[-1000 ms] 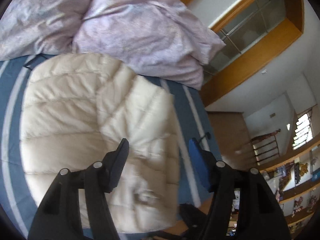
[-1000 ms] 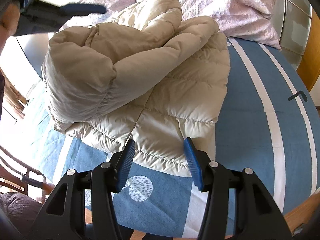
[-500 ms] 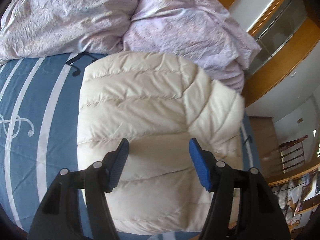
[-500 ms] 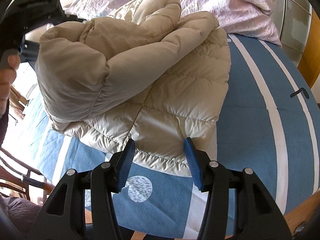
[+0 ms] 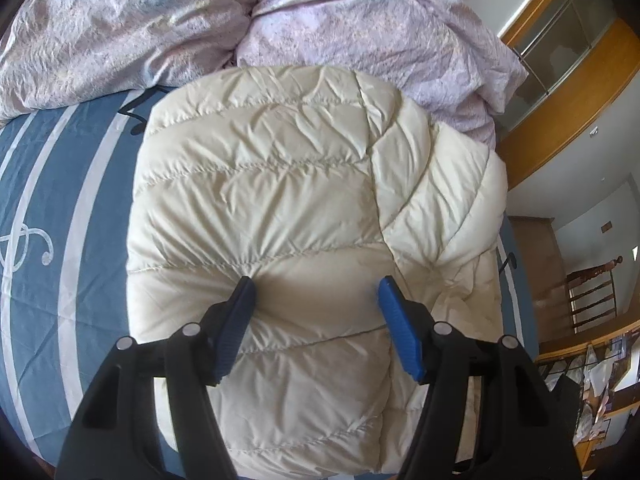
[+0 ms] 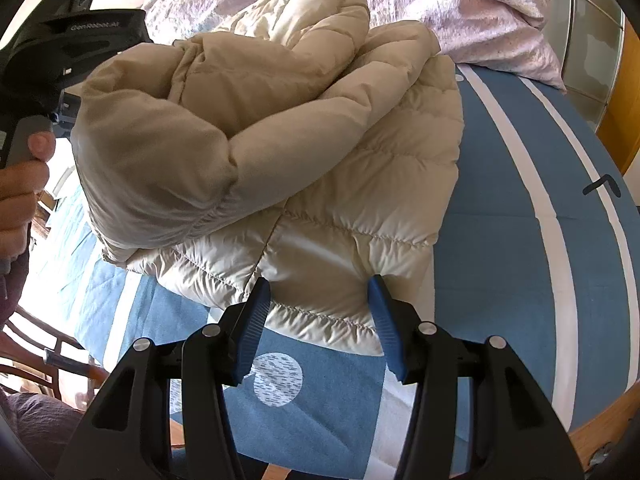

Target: Fold large clothes

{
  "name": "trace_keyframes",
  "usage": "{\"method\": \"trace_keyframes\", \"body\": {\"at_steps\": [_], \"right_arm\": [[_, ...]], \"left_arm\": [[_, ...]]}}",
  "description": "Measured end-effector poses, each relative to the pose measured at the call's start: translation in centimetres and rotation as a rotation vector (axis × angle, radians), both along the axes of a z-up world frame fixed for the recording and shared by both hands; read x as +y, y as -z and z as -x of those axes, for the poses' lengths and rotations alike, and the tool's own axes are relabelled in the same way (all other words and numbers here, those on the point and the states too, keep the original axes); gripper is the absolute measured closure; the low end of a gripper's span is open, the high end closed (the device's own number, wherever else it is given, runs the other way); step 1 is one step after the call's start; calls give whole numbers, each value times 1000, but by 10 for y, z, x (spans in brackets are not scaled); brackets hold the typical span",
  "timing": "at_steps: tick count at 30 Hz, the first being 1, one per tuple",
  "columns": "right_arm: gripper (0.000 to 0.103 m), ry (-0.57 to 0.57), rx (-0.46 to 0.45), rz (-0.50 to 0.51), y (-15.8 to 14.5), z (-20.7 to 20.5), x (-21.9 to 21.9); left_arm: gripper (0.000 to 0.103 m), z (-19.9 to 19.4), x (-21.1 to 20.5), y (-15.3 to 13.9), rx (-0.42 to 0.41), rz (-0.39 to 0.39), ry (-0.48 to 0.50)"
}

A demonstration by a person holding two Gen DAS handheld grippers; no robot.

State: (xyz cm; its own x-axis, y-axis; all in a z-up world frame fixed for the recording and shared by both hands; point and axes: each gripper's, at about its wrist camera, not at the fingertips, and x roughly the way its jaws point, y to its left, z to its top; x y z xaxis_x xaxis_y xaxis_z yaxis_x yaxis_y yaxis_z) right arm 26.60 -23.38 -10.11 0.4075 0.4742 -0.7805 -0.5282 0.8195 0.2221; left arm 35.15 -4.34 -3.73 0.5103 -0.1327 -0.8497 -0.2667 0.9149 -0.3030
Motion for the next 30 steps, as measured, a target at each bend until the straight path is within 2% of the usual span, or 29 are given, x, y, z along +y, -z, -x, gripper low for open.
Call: {"method": "trace_keyframes", "body": {"at_steps": [13,30], "right_arm": [[50,15,-4,-6,3,-2,-6],[50,39,10,-20,5,-2,-17]], "left_arm": [[36,-13,-25,17,39,-40,53],[35,-27,-28,30,64,-85,78]]}}
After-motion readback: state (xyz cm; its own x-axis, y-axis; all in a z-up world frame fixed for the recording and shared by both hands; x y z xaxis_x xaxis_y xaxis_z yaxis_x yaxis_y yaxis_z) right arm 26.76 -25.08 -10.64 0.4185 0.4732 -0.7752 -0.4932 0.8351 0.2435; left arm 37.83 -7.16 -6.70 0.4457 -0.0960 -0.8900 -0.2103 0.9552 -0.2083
